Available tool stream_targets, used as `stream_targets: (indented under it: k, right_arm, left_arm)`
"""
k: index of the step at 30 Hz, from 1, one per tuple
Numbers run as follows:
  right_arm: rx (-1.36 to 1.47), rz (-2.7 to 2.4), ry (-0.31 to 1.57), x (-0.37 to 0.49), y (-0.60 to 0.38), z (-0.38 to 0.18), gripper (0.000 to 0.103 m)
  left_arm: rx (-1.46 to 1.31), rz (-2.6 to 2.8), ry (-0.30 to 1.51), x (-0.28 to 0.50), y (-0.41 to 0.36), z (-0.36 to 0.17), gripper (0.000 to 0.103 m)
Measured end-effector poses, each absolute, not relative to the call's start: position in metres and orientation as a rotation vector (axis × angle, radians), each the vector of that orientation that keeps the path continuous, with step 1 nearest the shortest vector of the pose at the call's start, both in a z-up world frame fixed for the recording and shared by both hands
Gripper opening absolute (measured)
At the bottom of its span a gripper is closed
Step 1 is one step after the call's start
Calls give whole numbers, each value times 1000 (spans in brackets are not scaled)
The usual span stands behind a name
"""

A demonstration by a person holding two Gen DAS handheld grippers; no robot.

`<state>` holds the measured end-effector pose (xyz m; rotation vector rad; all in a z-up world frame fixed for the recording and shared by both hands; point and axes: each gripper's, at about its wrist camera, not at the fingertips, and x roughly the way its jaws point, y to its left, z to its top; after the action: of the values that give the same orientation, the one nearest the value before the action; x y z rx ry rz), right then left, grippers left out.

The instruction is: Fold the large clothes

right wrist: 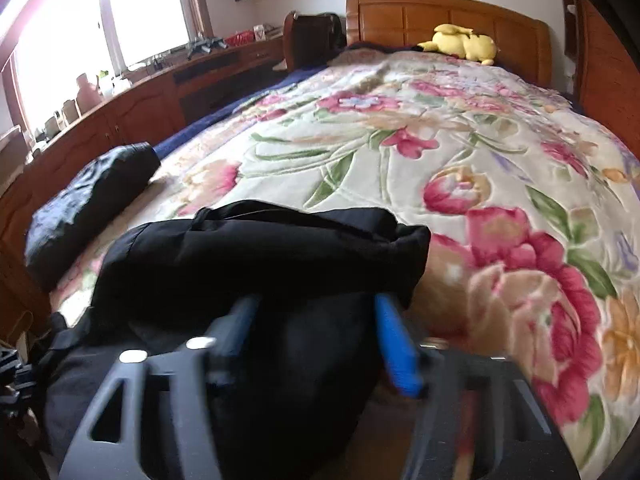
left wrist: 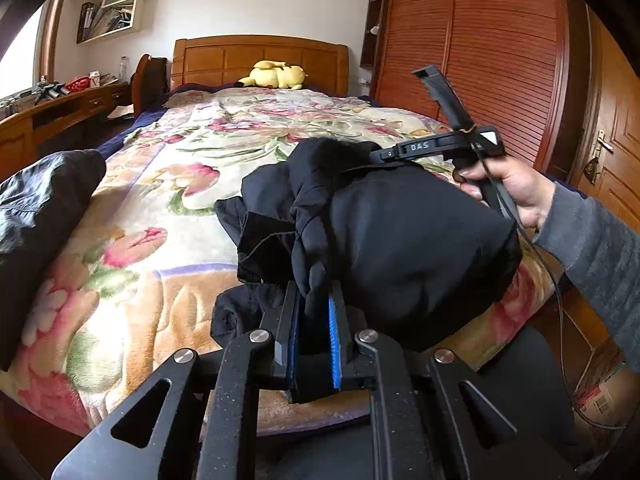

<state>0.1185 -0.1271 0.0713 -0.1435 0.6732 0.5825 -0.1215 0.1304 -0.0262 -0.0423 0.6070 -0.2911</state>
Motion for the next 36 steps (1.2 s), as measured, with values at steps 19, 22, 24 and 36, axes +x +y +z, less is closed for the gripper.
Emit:
stream_targets:
  k: [19,22,24,36]
  right_arm:
    - [-180,514,699,140,-119,63,80]
    - [-154,533,730,146,-116,57,81]
    - [-157,546,745,148,-112,54,81]
    - [-170,601,801,157,-94,40,78]
  left_arm:
    - [-110,-182,677,-124,137,-42,43]
    - [-135,-169,688,-122,143,-50,57]
    - [-151,-154,693,-121,147,-55,65]
    - [-266,-205,731,-120,148,-70,67]
